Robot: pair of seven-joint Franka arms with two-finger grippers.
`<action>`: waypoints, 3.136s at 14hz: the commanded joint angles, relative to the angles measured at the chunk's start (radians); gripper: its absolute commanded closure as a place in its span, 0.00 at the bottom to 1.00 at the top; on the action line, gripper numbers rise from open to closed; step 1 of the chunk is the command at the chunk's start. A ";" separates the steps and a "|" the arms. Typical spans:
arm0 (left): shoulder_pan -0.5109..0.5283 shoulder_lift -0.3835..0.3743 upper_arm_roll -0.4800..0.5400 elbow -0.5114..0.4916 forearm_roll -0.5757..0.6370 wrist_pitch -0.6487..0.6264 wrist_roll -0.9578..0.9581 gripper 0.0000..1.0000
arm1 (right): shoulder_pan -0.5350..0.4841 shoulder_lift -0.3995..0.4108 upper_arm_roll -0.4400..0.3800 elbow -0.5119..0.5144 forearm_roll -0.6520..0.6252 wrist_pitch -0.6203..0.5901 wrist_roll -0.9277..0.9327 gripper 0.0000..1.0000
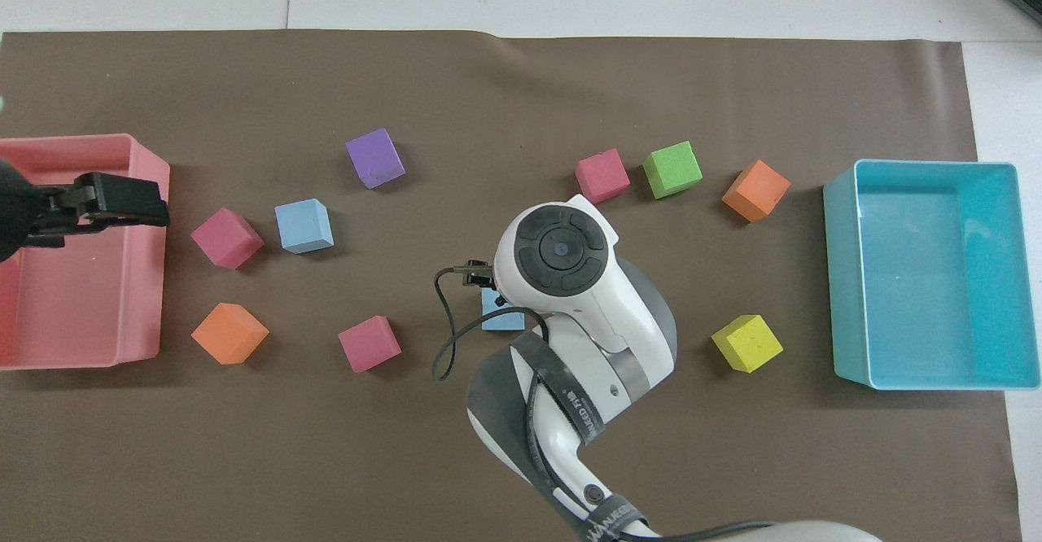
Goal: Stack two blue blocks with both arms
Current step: 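Carry the blue cube with the right gripper to the table center, then grasp the other blue cube with the left gripper while the right gripper waits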
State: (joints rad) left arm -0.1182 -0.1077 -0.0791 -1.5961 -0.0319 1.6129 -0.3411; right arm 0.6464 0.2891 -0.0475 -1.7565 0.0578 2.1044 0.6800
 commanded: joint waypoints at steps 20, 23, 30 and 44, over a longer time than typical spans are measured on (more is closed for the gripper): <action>-0.127 0.241 0.015 -0.429 0.171 0.625 -0.142 0.00 | -0.183 -0.148 0.009 -0.414 0.821 0.284 -0.796 1.00; -0.087 0.255 0.012 -0.421 0.182 0.640 -0.124 0.00 | -0.186 -0.137 0.008 -0.445 0.933 0.299 -0.917 1.00; -0.057 0.333 0.010 -0.409 0.175 0.723 -0.116 0.00 | -0.198 -0.093 0.008 -0.472 1.168 0.302 -1.145 1.00; -0.055 0.384 0.010 -0.404 0.161 0.786 -0.130 0.00 | -0.191 -0.059 0.008 -0.475 1.300 0.318 -1.258 1.00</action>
State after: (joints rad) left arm -0.1777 0.2569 -0.0667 -2.0067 0.1291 2.3716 -0.4573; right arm 0.4606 0.2307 -0.0490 -2.2280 1.3208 2.4003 -0.5395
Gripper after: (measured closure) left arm 0.000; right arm 0.991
